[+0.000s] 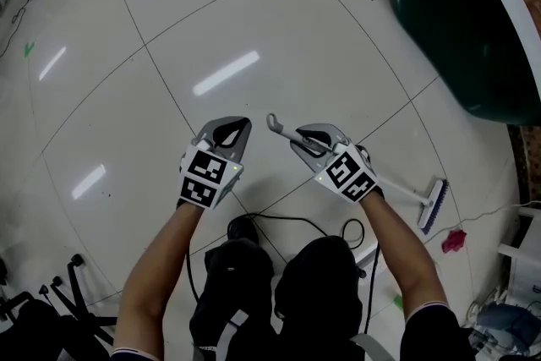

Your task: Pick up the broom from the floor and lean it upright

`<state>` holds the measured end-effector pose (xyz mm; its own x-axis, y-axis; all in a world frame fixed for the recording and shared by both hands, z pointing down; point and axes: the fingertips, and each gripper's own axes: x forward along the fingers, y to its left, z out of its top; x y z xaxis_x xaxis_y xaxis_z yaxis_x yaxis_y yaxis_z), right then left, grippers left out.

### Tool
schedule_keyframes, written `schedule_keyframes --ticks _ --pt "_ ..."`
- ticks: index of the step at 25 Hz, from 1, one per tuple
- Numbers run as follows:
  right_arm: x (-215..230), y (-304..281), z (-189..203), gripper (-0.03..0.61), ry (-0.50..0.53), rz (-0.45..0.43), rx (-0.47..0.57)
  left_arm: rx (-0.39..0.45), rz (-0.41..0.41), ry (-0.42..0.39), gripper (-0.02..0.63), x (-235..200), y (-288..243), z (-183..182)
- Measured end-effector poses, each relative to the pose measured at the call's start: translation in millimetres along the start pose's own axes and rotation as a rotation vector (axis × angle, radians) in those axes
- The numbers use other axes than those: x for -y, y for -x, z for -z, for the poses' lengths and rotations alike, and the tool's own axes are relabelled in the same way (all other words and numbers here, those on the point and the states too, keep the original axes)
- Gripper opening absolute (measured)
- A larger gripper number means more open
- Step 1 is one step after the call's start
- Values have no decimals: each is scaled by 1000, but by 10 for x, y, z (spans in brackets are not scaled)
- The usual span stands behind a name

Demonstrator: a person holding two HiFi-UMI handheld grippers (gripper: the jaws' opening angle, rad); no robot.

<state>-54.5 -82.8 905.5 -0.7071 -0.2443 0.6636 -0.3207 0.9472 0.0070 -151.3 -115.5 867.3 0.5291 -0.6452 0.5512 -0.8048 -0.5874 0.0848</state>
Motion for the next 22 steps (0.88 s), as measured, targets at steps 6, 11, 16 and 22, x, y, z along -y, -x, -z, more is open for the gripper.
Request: schedule_keyframes --ticks 6,11,16,22 --pt "197 976 -912 100 -2 89 59 15 42 -16 0 228 426 -876" --pt "420 2003 -1594 98 -33 183 73 18 114 -57 0 541 750 -1674" --pt "686 2859 -1931 95 -75 274 51 24 188 -104 0 904 940 -2408" --pt "1144 3831 -2038 91 -202 493 62 45 303 -133 0 1275 940 -3202"
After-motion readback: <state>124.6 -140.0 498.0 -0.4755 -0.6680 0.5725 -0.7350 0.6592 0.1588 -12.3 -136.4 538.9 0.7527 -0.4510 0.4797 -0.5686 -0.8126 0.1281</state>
